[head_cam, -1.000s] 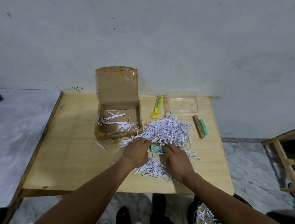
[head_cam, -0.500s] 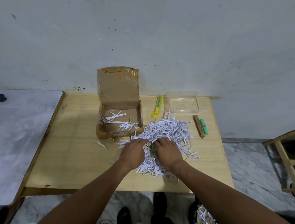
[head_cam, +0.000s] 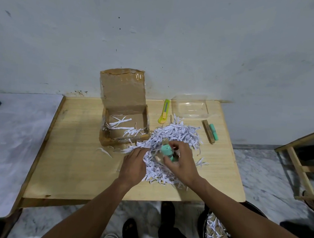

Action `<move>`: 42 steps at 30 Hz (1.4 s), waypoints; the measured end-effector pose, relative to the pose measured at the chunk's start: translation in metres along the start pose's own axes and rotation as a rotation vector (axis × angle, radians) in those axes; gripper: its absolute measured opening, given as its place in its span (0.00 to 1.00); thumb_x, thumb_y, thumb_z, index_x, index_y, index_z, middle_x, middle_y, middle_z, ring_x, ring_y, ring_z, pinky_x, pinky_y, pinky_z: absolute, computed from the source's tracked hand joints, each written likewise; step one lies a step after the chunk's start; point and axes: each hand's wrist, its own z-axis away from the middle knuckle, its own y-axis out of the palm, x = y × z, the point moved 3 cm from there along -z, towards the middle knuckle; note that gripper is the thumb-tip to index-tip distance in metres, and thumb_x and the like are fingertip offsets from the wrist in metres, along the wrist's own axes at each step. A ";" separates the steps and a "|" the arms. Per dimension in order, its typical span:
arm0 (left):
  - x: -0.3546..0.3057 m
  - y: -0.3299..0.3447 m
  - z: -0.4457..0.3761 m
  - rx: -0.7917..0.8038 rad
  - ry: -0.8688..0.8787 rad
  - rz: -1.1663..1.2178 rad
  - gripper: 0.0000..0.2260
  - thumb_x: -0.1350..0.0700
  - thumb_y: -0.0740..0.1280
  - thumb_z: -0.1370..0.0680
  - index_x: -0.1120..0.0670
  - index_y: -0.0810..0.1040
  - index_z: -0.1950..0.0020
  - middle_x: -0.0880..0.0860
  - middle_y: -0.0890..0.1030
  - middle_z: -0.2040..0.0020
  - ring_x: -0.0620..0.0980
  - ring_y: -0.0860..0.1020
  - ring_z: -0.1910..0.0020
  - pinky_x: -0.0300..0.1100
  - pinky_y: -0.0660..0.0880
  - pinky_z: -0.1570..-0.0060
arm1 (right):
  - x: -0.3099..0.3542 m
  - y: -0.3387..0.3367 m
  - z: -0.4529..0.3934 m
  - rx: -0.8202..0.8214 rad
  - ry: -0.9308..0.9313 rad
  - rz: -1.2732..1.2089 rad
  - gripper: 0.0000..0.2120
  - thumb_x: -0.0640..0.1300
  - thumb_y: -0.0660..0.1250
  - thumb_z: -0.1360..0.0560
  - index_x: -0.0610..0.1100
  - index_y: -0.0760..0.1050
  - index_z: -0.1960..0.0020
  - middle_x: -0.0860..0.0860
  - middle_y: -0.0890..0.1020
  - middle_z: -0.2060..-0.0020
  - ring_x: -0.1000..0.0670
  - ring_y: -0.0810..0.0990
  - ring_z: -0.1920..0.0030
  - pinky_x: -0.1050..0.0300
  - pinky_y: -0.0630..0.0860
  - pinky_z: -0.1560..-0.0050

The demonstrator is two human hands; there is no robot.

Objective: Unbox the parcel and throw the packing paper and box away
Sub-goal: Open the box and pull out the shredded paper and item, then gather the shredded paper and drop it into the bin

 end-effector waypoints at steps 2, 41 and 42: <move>-0.003 0.002 -0.001 0.016 -0.011 -0.019 0.24 0.61 0.60 0.24 0.49 0.68 0.28 0.49 0.71 0.31 0.52 0.68 0.31 0.51 0.68 0.38 | 0.002 -0.013 -0.007 -0.103 0.014 -0.048 0.20 0.50 0.72 0.30 0.48 0.71 0.41 0.51 0.73 0.48 0.50 0.72 0.47 0.62 0.71 0.48; -0.006 0.005 -0.016 -0.020 -0.016 -0.013 0.18 0.56 0.57 0.23 0.50 0.75 0.35 0.51 0.75 0.39 0.56 0.74 0.38 0.51 0.72 0.43 | -0.103 -0.092 -0.073 -0.359 0.448 0.361 0.19 0.51 0.56 0.21 0.47 0.70 0.32 0.41 0.70 0.37 0.38 0.66 0.36 0.40 0.63 0.36; -0.007 0.002 -0.012 -0.093 -0.003 -0.007 0.17 0.55 0.56 0.24 0.50 0.75 0.37 0.50 0.76 0.40 0.55 0.74 0.39 0.51 0.72 0.43 | -0.095 -0.086 -0.069 -0.354 0.341 0.343 0.19 0.51 0.56 0.21 0.47 0.70 0.32 0.42 0.71 0.38 0.39 0.66 0.38 0.42 0.63 0.38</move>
